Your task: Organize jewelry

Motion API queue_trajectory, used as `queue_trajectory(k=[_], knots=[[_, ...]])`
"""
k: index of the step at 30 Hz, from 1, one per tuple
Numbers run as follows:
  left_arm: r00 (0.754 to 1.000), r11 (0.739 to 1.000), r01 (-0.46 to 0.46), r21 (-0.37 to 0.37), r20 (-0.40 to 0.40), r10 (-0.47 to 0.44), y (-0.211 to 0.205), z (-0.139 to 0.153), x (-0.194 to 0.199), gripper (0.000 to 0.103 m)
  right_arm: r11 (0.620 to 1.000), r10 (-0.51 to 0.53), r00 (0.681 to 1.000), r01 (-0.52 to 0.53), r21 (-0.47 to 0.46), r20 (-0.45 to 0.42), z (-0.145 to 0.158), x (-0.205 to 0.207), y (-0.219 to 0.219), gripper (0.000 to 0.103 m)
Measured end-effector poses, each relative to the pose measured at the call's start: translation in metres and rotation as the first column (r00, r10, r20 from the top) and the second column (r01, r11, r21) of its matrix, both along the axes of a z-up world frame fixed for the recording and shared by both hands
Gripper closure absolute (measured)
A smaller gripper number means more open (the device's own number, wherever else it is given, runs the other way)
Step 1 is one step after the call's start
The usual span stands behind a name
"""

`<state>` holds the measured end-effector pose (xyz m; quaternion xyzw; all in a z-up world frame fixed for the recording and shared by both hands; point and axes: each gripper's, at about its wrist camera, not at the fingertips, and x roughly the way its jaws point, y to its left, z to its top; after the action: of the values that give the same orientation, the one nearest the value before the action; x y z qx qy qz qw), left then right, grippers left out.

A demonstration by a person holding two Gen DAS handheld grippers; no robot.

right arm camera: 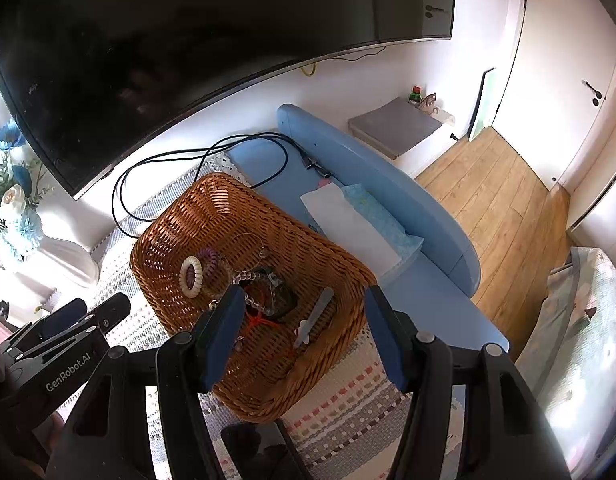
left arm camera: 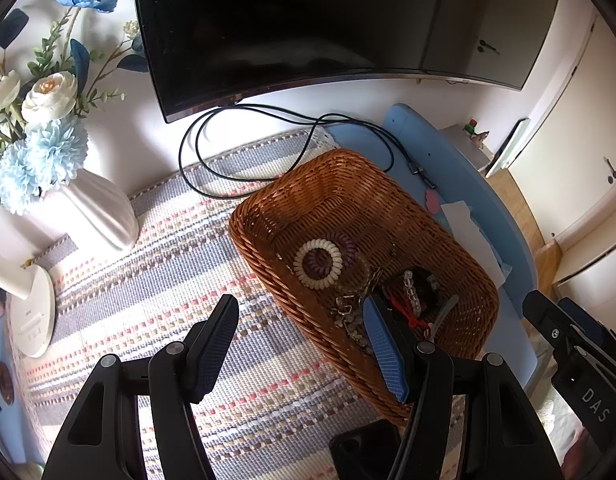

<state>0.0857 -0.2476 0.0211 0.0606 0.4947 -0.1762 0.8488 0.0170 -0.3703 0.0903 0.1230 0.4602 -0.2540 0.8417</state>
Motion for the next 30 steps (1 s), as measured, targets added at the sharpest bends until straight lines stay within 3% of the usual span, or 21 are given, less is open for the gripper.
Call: queue_trajectory(k=[30], knots=[[1.000,1.000,0.009,0.011,0.000,-0.009,0.0011,-0.0023,-0.0008,0.036,1.000,-0.006,1.000,0.006,0.020,0.015,-0.0004,-0.0028,0.0014,0.040]])
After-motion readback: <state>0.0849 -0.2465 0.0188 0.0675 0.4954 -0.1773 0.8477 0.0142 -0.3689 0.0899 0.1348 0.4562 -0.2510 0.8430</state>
